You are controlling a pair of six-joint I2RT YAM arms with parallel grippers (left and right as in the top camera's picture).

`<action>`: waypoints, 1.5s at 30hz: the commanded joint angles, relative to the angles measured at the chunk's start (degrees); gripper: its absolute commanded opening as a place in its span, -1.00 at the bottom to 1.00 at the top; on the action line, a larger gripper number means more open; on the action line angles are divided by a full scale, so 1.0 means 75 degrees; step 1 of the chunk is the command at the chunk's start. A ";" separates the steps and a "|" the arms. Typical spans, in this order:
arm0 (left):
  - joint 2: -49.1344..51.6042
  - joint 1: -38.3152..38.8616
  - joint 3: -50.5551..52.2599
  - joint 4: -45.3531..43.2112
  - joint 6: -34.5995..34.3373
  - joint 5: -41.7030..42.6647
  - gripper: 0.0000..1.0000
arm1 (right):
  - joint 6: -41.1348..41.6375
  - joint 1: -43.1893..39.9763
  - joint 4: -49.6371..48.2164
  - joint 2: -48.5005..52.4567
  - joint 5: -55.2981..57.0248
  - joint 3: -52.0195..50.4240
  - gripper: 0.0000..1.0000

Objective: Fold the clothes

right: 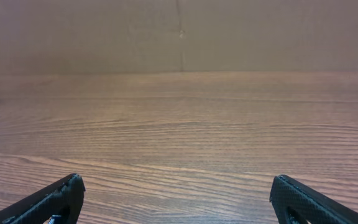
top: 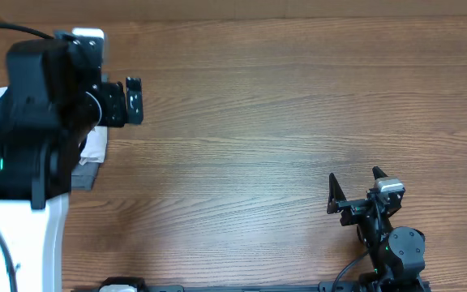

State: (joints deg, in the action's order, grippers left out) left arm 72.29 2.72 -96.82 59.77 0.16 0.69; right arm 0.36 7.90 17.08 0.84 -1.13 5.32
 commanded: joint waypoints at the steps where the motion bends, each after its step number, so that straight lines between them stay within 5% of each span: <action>1: -0.1020 0.0070 0.1014 -0.1046 0.0093 0.0315 1.00 | -0.0023 -0.0041 -0.0076 -0.0090 -0.0006 -0.0032 1.00; 8: -0.3147 0.0070 0.4197 -0.3561 0.0093 0.0326 1.00 | -0.0023 -0.0041 -0.0076 -0.0090 -0.0006 -0.0032 1.00; 20: -0.6994 0.0032 0.8743 -0.5377 0.0382 0.0711 1.00 | -0.0023 -0.0041 -0.0076 -0.0090 -0.0006 -0.0032 1.00; 34: -0.9637 0.0044 1.1698 -0.6624 0.0323 0.1078 0.99 | -0.0023 -0.0041 -0.0076 -0.0090 -0.0006 -0.0032 1.00; 45: -0.9605 0.0047 1.2872 -0.7542 0.0321 0.1492 1.00 | -0.0023 -0.0041 -0.0076 -0.0090 -0.0006 -0.0032 1.00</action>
State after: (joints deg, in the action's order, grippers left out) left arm 1.02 2.92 -0.71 3.66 1.87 10.57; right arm 0.36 7.86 16.75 0.84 -1.15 5.21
